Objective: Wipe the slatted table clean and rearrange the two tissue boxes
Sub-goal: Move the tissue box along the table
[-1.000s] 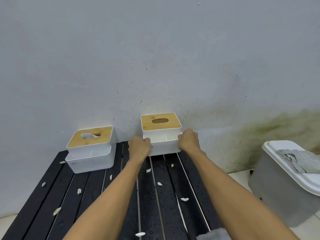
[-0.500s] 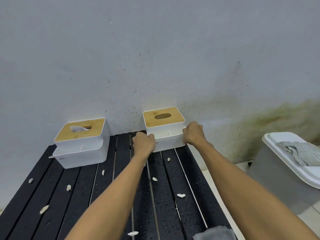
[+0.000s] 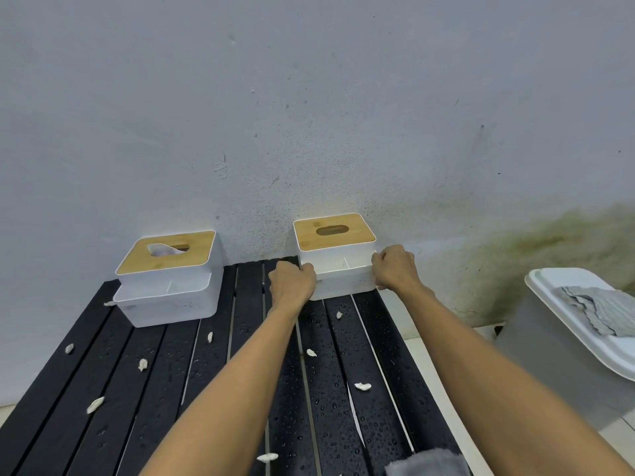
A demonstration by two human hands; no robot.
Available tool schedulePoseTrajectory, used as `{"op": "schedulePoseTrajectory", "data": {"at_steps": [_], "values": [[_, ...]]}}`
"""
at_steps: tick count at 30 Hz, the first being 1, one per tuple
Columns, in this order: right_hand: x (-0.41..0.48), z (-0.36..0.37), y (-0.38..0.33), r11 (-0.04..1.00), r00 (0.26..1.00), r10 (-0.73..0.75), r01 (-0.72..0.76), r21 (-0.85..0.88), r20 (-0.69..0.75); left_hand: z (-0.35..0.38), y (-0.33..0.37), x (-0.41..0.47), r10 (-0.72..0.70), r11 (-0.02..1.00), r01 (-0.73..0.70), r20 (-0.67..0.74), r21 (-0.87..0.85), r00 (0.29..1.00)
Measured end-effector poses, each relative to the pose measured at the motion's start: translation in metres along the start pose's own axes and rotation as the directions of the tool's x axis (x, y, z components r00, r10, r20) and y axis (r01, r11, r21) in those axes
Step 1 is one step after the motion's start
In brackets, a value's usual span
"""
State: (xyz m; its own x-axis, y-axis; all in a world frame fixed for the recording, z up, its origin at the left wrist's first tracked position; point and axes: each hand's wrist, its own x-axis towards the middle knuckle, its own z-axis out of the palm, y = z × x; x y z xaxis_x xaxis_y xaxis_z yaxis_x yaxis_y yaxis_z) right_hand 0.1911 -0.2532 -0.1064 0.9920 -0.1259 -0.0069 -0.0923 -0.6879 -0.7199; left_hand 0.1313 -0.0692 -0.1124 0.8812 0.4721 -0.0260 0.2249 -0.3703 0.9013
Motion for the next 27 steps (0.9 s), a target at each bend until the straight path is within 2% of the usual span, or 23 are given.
{"op": "schedulePoseTrajectory", "data": {"at_steps": [3, 5, 8, 12, 16, 21, 27], "values": [[-0.021, -0.006, -0.008, 0.991, 0.984, -0.083, 0.065, -0.118, -0.157, -0.022, 0.003, -0.008, 0.047, 0.999, -0.049, -0.066, -0.021, 0.997], [-0.037, -0.006, -0.021, 0.974, 0.927, -0.22, 0.189, -0.128, -0.305, -0.047, 0.003, -0.014, 0.11, 0.993, -0.115, -0.139, -0.031, 0.984], [-0.06, 0.011, -0.053, 0.921, 0.852, -0.388, 0.375, -0.106, -0.352, -0.098, -0.001, -0.021, 0.16, 0.986, -0.164, -0.306, 0.015, 0.938], [-0.093, 0.056, -0.108, 0.85, 0.83, -0.521, 0.526, -0.029, -0.201, -0.169, -0.031, -0.008, 0.184, 0.983, -0.156, -0.483, 0.099, 0.856], [-0.114, 0.109, -0.152, 0.856, 0.856, -0.517, 0.517, -0.009, 0.018, -0.225, -0.065, 0.01, 0.085, 0.983, 0.01, -0.503, 0.184, 0.86], [-0.129, 0.153, -0.18, 0.903, 0.89, -0.42, 0.43, -0.019, 0.176, -0.261, -0.103, 0.031, -0.047, 0.964, 0.146, -0.4, 0.221, 0.915], [-0.138, 0.186, -0.186, 0.973, 0.929, -0.215, 0.231, -0.018, 0.301, -0.261, -0.12, 0.034, -0.121, 0.977, 0.157, -0.232, 0.144, 0.965]]}}
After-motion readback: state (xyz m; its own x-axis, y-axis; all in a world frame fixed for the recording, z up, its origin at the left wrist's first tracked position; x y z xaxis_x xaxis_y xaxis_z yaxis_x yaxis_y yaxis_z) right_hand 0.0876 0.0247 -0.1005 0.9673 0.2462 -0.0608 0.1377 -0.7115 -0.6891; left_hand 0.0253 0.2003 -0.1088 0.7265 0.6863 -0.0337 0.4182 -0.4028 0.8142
